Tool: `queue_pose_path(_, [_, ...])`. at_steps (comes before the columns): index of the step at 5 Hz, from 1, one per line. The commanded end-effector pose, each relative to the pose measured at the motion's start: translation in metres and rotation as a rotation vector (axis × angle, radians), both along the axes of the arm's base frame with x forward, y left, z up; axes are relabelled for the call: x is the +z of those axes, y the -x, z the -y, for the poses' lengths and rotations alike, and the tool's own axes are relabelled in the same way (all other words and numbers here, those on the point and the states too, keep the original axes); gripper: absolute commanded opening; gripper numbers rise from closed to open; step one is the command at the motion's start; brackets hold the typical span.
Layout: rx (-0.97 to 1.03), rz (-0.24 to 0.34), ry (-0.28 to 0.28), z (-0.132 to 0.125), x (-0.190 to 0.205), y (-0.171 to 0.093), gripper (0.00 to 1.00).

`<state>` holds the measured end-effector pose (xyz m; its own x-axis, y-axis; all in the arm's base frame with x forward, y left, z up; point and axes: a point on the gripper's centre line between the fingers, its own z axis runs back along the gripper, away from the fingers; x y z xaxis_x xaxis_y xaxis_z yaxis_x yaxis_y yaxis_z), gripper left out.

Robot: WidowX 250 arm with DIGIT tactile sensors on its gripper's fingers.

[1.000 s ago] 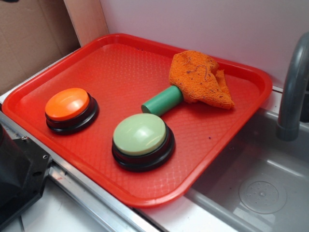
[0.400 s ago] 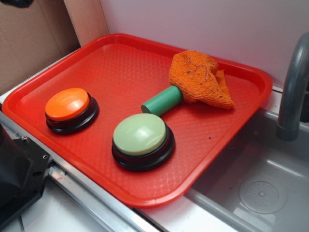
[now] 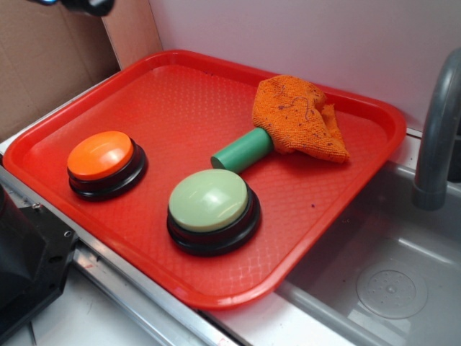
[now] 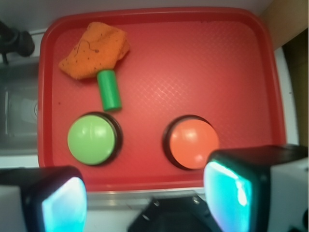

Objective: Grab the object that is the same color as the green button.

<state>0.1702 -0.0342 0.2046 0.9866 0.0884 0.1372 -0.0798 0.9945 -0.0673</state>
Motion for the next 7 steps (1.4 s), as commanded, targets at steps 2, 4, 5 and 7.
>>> queue_pose_path(2, [0.162, -0.065, 0.024, 0.025, -0.057, -0.054, 1.0])
queue_pose_path(4, [0.196, -0.116, -0.028, 0.035, -0.105, -0.075, 1.0])
queue_pose_path(5, [0.124, -0.121, -0.022, 0.04, -0.13, -0.087, 1.0])
queue_pose_path(7, [0.193, -0.134, -0.049, 0.044, -0.171, -0.099, 1.0])
